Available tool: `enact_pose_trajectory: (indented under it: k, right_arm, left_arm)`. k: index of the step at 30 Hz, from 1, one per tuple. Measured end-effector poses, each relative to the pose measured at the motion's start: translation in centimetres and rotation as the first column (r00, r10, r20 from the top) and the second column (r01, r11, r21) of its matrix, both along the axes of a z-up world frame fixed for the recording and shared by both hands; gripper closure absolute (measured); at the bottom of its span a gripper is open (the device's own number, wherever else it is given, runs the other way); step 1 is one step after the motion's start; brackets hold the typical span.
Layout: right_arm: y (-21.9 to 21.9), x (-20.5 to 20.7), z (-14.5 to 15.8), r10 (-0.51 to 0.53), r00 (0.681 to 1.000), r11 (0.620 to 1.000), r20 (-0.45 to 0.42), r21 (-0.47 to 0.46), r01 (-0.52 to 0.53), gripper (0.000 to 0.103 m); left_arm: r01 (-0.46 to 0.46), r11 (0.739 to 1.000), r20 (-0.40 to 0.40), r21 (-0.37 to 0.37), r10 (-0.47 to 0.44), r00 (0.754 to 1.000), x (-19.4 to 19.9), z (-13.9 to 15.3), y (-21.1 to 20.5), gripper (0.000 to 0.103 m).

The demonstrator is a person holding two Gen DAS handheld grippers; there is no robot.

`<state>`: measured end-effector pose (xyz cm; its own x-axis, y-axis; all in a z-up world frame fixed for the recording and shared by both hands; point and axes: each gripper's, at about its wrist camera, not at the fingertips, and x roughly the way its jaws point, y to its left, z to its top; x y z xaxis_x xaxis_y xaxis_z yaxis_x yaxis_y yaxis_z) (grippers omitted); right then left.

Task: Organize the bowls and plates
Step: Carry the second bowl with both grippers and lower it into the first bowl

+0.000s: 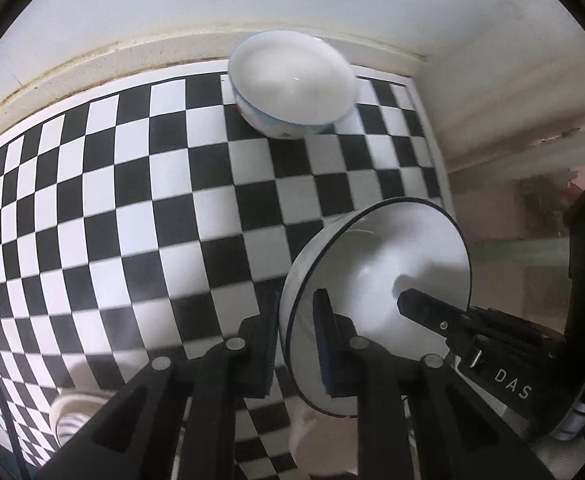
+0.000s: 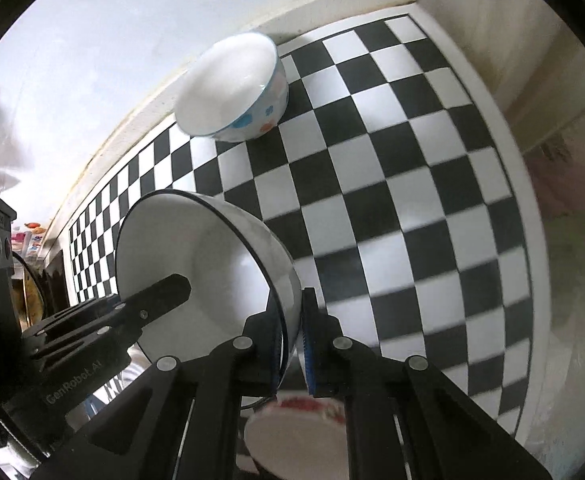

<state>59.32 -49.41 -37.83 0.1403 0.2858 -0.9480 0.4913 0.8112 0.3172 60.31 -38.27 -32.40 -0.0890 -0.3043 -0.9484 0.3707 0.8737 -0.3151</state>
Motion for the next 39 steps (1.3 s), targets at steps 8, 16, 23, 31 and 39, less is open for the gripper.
enact_pose_trajectory:
  k: [8,16,23,31,39]
  right_arm:
    - [1.7,-7.4,3.6,-0.012,1.000,1.000,0.003,-0.011,0.012,0.093]
    - [2.9,-13.9,2.3,-0.033,0.999,0.999,-0.039,0.001,0.033,0.093]
    - [3.9,-16.7,0.0,-0.026,0.996,1.000,-0.086,0.007,0.027,0.093]
    - [4.1,-17.3,-1.6,-0.013,0.993,1.000,-0.118,0.011,0.015,0.093]
    - [4.9,-16.1,-2.2,0.017,0.988,0.999,-0.152,-0.046,-0.024,0.093]
  left_arm:
    - [0.053,0.999,0.022,-0.011,-0.053,0.998,-4.9,2.0,0.6,0.088]
    - [0.106,0.994,-0.010,0.033,-0.106,0.994,-9.5,0.2,1.6,0.088]
    - [0.128,0.988,-0.036,0.087,-0.125,0.992,-11.6,-2.0,1.7,0.088]
    - [0.141,0.980,-0.034,0.139,-0.138,0.990,-11.9,-3.5,1.3,0.088]
    - [0.166,0.967,-0.012,0.193,-0.167,0.986,-12.5,-4.0,0.0,0.088]
